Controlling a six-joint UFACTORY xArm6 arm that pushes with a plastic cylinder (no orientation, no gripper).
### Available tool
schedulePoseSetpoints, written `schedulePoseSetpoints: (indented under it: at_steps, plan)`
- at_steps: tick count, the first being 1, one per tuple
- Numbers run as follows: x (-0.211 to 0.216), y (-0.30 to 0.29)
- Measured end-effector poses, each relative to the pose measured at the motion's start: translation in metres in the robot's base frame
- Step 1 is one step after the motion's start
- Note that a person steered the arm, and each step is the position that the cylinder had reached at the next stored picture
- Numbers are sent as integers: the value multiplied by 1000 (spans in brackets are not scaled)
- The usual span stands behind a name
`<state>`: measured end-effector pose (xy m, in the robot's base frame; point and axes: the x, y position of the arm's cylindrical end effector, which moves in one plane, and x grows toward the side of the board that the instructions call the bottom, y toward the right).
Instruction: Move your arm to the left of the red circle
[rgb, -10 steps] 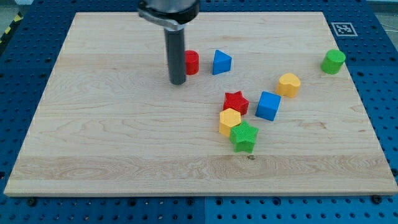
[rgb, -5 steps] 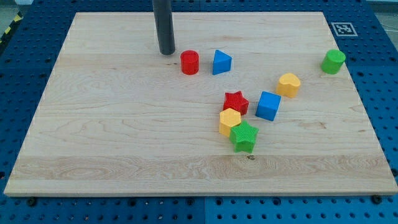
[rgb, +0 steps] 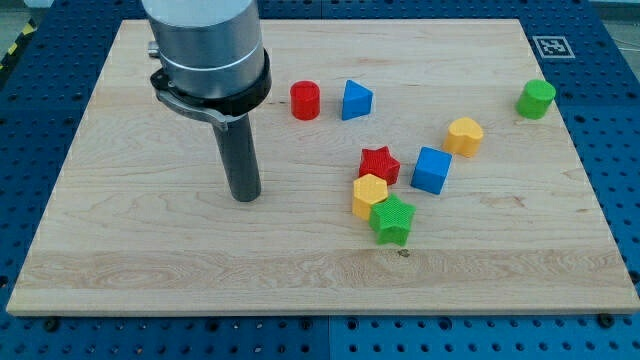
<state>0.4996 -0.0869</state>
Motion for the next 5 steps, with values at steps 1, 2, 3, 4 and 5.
schedulePoseSetpoints:
  at_steps: [1, 2, 3, 4, 5]
  plan:
    - [-7, -2]
    - [-52, 0]
    - [-100, 9]
    - [-133, 32]
    - [-158, 60]
